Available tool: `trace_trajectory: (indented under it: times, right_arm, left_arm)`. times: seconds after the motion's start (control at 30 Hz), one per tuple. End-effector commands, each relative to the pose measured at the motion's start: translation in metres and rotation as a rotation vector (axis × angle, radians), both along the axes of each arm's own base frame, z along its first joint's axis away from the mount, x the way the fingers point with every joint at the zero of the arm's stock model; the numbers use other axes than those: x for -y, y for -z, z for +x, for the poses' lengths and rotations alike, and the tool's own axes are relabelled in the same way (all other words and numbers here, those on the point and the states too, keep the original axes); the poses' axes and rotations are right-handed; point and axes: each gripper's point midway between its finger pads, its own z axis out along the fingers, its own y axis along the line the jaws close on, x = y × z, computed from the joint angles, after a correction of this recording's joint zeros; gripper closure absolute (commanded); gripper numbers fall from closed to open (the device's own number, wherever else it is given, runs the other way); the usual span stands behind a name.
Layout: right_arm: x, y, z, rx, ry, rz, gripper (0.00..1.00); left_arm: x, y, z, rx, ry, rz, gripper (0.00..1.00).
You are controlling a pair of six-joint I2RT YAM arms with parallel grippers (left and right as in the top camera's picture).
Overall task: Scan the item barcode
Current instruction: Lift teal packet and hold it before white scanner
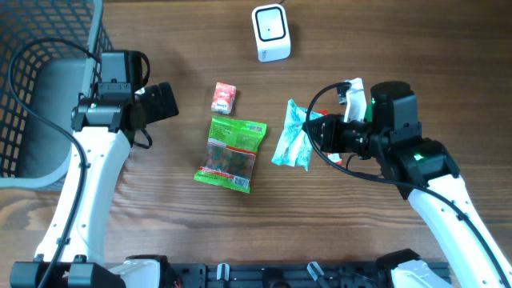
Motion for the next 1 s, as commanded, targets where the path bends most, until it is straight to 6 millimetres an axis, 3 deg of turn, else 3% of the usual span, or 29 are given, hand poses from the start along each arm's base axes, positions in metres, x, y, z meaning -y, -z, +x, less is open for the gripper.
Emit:
trace_trajectory:
  times: [0.0,0.2,0.3,0.57,0.63,0.67,0.7,0.77,0.9,0.97]
  right_arm:
    - [-0.003,-0.002,0.0,0.012,-0.026,0.003,0.96]
    - [0.023,0.019,0.007,-0.017,0.095,-0.14,0.96]
    - [0.025,0.026,0.002,0.003,0.041,-0.188,0.96]
    - [0.035,0.087,0.002,-0.096,-0.009,-0.328,0.96]
    - [0.033,0.092,0.011,-0.071,-0.03,-0.34,0.96]
    - [0.034,0.085,0.017,-0.058,-0.014,-0.344,0.96]
    - [0.047,0.054,0.035,-0.029,0.075,-0.41,0.96]
    - [0.064,0.019,0.047,0.008,0.147,-0.492,0.96]
    - [0.092,-0.085,0.08,0.107,0.256,-0.661,0.96]
    - [0.102,-0.118,0.104,0.138,0.287,-0.757,0.96]
  left_arm:
    - [-0.003,-0.004,0.001,0.011,-0.001,0.009,0.0]
    - [-0.003,-0.004,0.001,0.011,-0.001,0.009,0.0]
    - [-0.003,-0.004,0.001,0.011,-0.001,0.009,0.0]
    - [-0.003,-0.004,0.001,0.011,-0.001,0.009,0.0]
    - [-0.003,-0.004,0.001,0.011,-0.001,0.009,0.0]
    - [-0.003,-0.004,0.001,0.011,-0.001,0.009,0.0]
    - [-0.003,-0.004,0.001,0.011,-0.001,0.009,0.0]
    - [-0.003,-0.004,0.001,0.011,-0.001,0.009,0.0]
    - [-0.003,-0.004,0.001,0.011,-0.001,0.009,0.0]
    - [-0.003,-0.004,0.001,0.011,-0.001,0.009,0.0]
